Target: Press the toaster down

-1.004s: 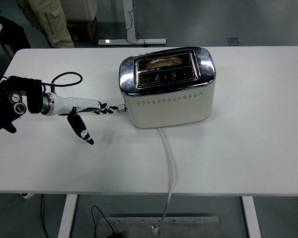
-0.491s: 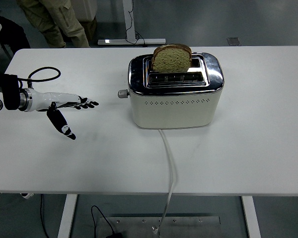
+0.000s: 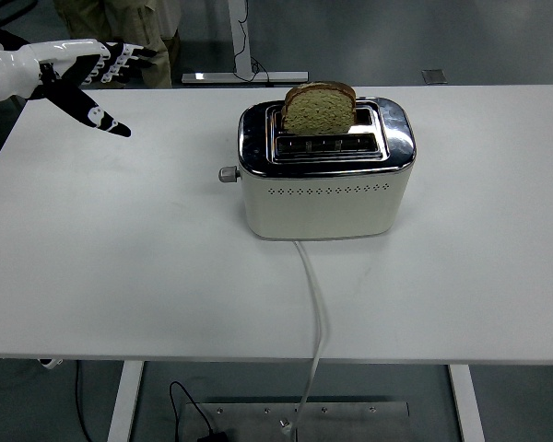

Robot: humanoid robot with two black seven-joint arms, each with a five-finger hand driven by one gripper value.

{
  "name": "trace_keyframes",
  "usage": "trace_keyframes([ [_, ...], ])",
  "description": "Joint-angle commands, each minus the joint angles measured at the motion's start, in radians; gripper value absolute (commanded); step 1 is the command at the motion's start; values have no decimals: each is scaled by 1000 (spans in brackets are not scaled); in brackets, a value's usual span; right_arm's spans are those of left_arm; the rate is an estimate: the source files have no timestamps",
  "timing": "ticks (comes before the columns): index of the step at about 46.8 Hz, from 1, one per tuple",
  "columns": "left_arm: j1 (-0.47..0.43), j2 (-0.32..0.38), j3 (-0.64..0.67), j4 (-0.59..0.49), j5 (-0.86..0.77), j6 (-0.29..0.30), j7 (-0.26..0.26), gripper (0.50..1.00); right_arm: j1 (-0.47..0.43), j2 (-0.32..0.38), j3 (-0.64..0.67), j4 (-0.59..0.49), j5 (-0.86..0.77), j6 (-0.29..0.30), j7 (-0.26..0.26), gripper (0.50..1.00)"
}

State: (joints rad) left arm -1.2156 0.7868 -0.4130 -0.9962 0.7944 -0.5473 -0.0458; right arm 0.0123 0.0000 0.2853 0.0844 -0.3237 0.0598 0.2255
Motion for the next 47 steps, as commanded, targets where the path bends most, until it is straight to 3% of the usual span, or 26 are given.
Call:
trace_keyframes([
  [1,-12,-3,-1,45,-41,3,0,1000,0,0,0,0,0,0,0,998],
  [27,-1,-20,-1,284,-593,59,-6,1000,0,0,0,0,0,0,0,998],
  [37,51,-63,-3,375,-759,109,-92,1000,0,0,0,0,0,0,0,998],
  [47,94,-118,-3,459,-946,145,-97,1000,0,0,0,0,0,0,0,998],
])
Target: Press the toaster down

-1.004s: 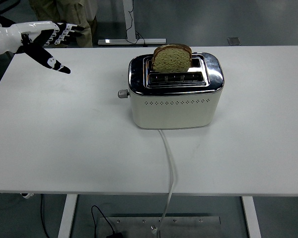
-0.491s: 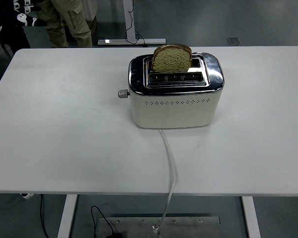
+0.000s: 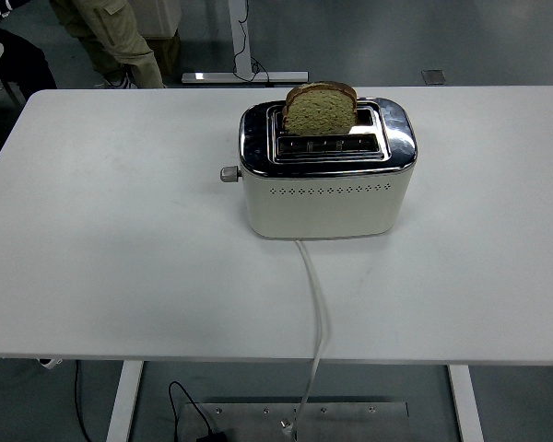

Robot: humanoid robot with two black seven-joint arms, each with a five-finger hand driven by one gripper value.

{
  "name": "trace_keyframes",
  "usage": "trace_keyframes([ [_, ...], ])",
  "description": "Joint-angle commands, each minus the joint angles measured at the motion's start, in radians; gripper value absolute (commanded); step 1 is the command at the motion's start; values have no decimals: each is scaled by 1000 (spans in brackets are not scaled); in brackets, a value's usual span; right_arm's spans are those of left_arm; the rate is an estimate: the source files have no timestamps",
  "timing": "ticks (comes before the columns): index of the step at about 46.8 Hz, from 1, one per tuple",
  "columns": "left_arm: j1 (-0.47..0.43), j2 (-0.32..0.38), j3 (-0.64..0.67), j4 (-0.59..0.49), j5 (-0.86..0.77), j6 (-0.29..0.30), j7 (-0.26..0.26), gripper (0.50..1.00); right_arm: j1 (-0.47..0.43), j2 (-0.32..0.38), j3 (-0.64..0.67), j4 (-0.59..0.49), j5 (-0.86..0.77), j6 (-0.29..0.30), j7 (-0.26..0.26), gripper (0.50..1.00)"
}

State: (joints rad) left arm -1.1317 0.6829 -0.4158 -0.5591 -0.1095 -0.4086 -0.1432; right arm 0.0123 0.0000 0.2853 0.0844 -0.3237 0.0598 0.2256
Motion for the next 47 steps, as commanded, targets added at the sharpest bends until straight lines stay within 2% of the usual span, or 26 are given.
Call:
trace_keyframes([
  [1,13,-20,0,30,-54,11,1,1000,0,0,0,0,0,0,0,998],
  [14,50,-48,-3,67,-188,57,1,1000,0,0,0,2,-3,2,0,998],
  [47,78,-85,-29,67,-190,63,1,1000,-3,0,2,0,2,3,0,998],
])
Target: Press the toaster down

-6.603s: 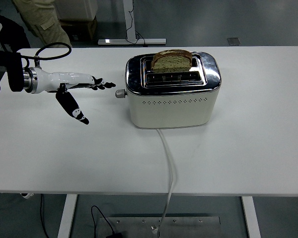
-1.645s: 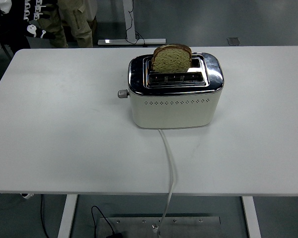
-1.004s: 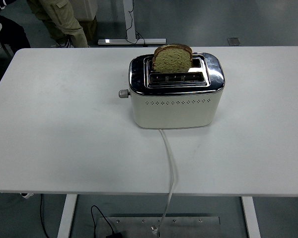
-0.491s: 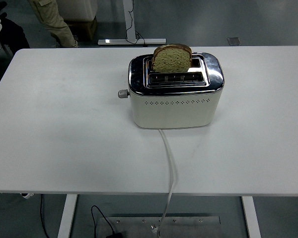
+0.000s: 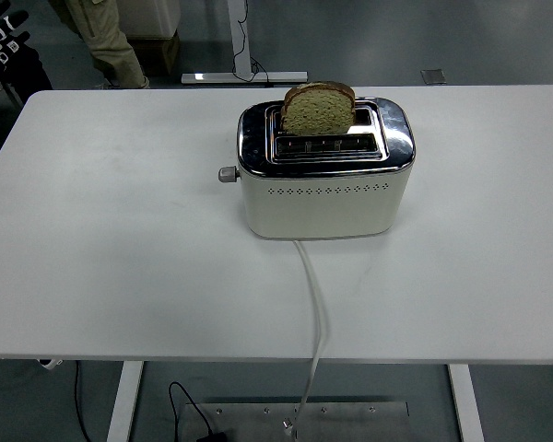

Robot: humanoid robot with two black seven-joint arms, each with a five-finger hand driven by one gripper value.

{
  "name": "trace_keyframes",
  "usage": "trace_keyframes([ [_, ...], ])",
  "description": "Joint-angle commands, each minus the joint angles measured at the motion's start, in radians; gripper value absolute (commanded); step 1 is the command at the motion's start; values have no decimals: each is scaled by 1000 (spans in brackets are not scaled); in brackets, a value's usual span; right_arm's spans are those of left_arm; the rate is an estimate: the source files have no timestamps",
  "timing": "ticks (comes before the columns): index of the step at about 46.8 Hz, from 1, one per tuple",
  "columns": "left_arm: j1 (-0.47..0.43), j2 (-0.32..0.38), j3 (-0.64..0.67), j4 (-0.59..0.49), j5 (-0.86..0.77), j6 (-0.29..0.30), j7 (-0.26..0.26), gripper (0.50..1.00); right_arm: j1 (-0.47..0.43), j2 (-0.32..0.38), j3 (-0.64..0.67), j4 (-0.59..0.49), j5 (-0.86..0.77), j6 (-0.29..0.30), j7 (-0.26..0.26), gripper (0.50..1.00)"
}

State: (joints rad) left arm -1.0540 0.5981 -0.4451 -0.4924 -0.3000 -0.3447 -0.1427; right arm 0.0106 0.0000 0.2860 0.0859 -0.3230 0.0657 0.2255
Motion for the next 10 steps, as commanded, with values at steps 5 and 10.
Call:
trace_keyframes([
  [5,0,-3,0,0,2,0,0,1000,-4,0,5,-2,2,-7,2,998],
  [10,0,-1,0,0,4,0,0,1000,-4,0,5,-2,2,-7,6,998],
])
